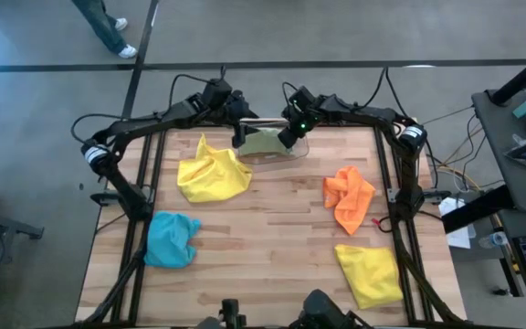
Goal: Fold microfiber towels
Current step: Put the light green microfiber cloth into the transparent bin
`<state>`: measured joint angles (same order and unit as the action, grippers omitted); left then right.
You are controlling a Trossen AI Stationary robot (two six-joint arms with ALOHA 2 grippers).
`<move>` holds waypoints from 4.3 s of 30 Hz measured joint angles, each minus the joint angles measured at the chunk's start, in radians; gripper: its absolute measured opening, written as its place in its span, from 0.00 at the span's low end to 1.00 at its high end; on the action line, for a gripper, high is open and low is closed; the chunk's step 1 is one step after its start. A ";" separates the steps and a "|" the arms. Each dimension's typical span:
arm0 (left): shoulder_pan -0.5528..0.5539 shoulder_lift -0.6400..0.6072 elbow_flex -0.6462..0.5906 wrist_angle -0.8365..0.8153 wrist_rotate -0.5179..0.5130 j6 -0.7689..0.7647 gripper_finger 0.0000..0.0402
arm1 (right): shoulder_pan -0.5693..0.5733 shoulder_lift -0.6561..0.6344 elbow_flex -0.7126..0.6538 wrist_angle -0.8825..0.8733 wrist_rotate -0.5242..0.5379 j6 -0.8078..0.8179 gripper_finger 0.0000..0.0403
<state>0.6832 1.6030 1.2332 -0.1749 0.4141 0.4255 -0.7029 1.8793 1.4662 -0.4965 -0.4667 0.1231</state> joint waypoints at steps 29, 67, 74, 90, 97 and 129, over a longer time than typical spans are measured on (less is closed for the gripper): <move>0.038 -0.050 -0.175 0.084 -0.012 -0.055 0.53 | 0.020 -0.114 0.000 0.011 -0.003 0.096 0.07; 0.141 0.064 -0.150 0.191 0.432 -0.006 0.61 | 0.072 -0.169 0.113 -0.262 -0.019 -0.007 0.04; 0.154 0.135 -0.144 0.271 0.469 -0.027 0.71 | 0.088 -0.169 0.186 -0.352 -0.018 -0.041 0.04; 0.171 0.260 -0.086 0.272 0.864 -0.030 0.72 | 0.170 -0.169 0.294 -0.466 0.052 -0.151 0.04; 0.168 0.260 -0.087 0.272 0.806 -0.023 0.72 | 0.169 -0.169 0.294 -0.466 0.056 -0.162 0.04; 0.125 0.348 -0.087 0.372 0.835 -0.028 0.72 | 0.177 -0.169 0.313 -0.360 0.083 -0.134 0.04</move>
<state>0.8085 1.9514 1.1461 0.1967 1.2487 0.3977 -0.5255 1.7103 1.7795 -0.8569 -0.3836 -0.0111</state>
